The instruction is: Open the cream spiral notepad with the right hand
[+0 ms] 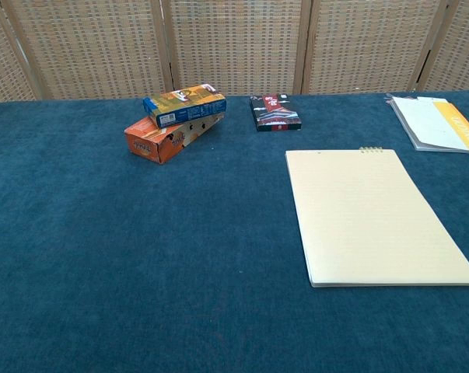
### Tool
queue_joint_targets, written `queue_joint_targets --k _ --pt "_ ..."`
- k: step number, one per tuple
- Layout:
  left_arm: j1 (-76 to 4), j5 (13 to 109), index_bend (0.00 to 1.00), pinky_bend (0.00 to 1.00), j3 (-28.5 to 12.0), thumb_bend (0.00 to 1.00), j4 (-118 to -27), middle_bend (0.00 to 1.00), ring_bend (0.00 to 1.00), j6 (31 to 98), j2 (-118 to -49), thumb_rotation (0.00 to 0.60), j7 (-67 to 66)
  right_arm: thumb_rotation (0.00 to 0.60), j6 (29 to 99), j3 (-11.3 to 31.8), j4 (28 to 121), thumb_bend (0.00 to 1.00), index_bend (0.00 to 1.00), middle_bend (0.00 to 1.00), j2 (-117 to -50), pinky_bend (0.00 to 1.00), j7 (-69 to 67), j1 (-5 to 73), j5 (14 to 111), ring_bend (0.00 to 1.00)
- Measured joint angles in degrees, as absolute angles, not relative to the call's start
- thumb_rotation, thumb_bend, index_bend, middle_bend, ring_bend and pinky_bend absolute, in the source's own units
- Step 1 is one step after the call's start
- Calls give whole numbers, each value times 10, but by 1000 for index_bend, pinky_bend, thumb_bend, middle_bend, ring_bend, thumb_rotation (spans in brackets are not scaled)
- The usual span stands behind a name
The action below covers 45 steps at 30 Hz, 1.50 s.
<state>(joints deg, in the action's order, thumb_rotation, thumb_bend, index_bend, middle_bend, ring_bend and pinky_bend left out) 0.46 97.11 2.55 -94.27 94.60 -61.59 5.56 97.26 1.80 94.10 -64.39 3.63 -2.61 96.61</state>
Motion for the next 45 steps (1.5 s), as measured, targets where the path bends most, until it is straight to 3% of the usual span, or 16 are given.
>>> queue_joint_targets --k 11,16,18,30,45 --pt "1 964 0 0 23 0 -948 0 0 935 -617 600 46 600 940 10 939 15 0 0 -649 0 51 -11 979 0" --pt "0 962 0 0 21 0 -952 0 0 931 -622 600 29 600 896 3 912 276 0 0 -660 0 68 17 1001 0" --pt "-1 959 0 0 20 0 -954 0 0 929 -624 600 20 600 873 1 899 311 3 0 -669 0 78 32 1010 0" --pt "-14 931 0 0 9 0 -971 0 0 897 -633 600 -21 600 741 -9 851 311 55 0 -737 0 115 119 1023 0" --pt "-15 925 0 0 7 0 -972 0 0 895 -631 600 -10 600 678 -6 776 363 100 0 -807 0 185 171 1009 0"
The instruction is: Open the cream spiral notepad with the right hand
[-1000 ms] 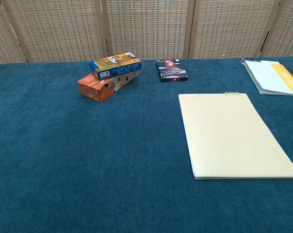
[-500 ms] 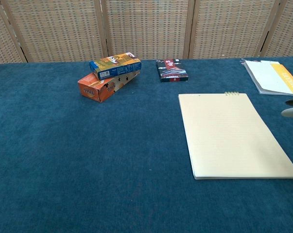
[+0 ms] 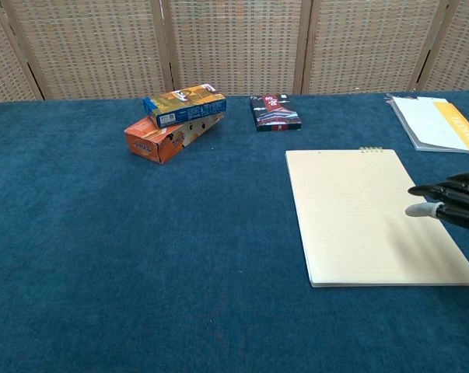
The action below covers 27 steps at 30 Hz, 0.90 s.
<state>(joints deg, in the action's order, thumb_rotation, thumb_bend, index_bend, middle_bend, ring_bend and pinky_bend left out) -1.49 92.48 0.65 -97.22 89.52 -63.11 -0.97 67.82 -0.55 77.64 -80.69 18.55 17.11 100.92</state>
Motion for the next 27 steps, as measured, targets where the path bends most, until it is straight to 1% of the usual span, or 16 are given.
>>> queue_joint_targets --k 16,27 --pt "-16 922 0 0 6 0 -972 0 0 894 -629 600 -6 600 672 -23 737 363 100 0 -854 0 210 186 1002 0" --pt "-18 920 0 0 6 0 -973 0 0 889 -633 600 -15 600 684 -20 712 363 100 0 -875 0 215 194 996 0"
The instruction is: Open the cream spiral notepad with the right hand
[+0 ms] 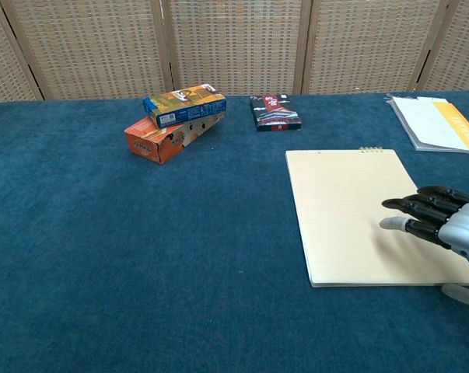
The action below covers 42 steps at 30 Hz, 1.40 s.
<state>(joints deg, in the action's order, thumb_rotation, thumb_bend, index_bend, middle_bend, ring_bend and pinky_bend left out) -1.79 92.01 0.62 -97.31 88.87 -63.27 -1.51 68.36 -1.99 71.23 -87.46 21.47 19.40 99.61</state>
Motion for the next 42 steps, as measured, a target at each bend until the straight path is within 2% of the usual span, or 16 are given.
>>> queue_joint_targets --k 16,23,27,31,42 --pt "-19 915 0 0 5 0 -976 0 0 885 -633 600 -17 600 680 -21 708 363 100 0 -888 0 229 203 980 0" --pt "-19 915 0 0 5 0 -976 0 0 885 -632 600 -16 600 678 -12 707 439 107 0 -898 0 227 209 965 0" --pt "-19 914 0 0 4 0 -976 0 0 886 -631 600 -14 600 684 -7 706 446 110 0 -903 0 222 213 960 0" --pt "-20 914 0 0 5 0 -976 0 0 885 -631 600 -12 600 690 -2 706 512 110 0 -908 0 218 214 958 0" --pt "-20 913 0 0 4 0 -977 0 0 884 -629 600 -11 600 718 15 664 543 110 0 -949 9 208 220 953 0"
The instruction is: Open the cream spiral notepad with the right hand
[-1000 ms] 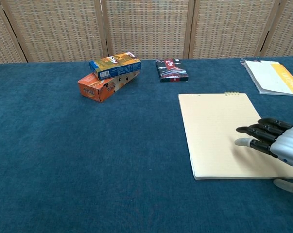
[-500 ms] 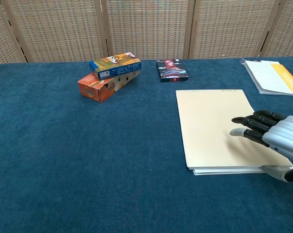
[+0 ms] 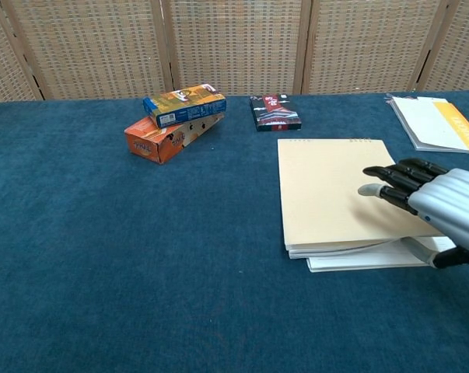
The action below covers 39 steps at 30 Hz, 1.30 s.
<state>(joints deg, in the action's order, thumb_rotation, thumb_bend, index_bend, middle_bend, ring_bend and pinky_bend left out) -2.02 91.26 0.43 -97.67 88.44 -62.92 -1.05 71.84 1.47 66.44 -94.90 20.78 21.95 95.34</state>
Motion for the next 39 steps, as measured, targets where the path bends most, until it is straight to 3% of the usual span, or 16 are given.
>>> queue_joint_targets --k 24,31,39 --pt "-26 899 0 0 -1 0 -981 0 0 874 -623 600 -1 600 642 63 631 543 124 21 -1004 9 282 282 889 0" --pt "-26 898 0 0 -2 0 -981 0 0 875 -623 600 0 600 625 72 649 543 194 133 -989 10 316 298 869 42" --pt "-25 898 0 0 -2 0 -982 0 0 876 -622 600 3 600 642 66 622 543 524 489 -995 181 299 312 891 371"
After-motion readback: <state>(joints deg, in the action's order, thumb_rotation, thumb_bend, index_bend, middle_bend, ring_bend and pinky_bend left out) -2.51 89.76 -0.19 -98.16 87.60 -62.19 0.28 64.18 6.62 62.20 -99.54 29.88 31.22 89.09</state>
